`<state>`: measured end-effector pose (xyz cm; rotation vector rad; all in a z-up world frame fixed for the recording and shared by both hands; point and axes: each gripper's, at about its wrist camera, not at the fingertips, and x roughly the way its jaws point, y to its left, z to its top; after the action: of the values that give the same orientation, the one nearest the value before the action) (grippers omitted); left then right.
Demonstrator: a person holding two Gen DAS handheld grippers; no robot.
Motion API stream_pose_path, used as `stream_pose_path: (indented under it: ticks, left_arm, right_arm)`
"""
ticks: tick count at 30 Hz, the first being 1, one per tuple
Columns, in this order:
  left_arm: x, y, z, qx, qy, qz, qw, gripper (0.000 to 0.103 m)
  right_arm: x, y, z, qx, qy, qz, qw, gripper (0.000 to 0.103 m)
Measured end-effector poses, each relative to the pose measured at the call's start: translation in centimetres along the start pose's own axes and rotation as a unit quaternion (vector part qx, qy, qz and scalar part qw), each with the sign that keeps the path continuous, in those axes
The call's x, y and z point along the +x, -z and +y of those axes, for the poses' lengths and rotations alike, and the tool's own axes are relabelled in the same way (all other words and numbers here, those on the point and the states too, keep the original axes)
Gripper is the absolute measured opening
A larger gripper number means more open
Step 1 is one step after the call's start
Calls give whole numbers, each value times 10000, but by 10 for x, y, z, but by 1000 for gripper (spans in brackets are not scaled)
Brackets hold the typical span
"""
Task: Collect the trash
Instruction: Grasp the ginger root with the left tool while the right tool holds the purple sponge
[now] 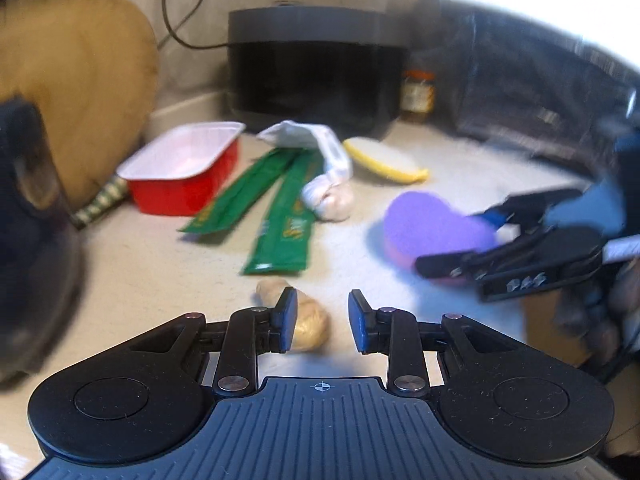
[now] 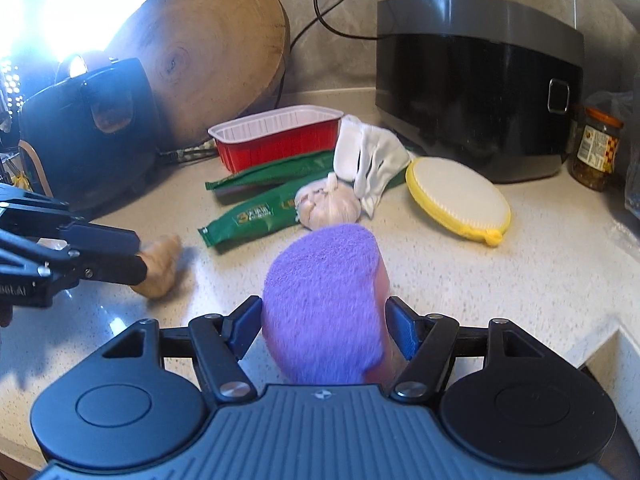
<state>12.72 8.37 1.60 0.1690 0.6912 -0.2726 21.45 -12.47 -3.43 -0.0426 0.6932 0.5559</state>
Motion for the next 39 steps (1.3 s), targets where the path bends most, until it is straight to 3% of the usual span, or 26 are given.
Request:
stream_pose_path:
  ticks: [3,7,15,17,19,26,27,34,39]
  left_arm:
    - [9,-1,-3,24,-503,80,9987,34]
    - [23,-6,11,-360,-463,211,9981,48]
    - [26,-7,9,-327,-639,377,9967,50]
    - [28,-4,10,-326,-765,514,9952,50]
    - [29,2,15,-377,-839,661,9936,47]
    - [16,18,31,-662,-795,482,9935,47]
    - [15,19,31,-651,-757,417,9941,40]
    - [6,16,21,-494,-835,6,9953,40]
    - [-16,13,-1,-287,-649,-460,9964,40]
  right_arm:
    - [4,2,1,45,45,39,10000,69]
    - [6,5,2,54,111,17,9999,75]
    - [8,5,2,62,121,-50,9999,78]
    - [8,5,2,81,82,-41,9999,75]
    - [7,5,2,56,61,-13,10000,62]
    - [-11,9,10,-158,28,-223,9996,62]
    - [-14,9,12,-170,6,-254,9995,62]
    - [-34,16,12,-122,36,-401,9991,62]
    - [-65,27,-4,126,122,-617,9979,62]
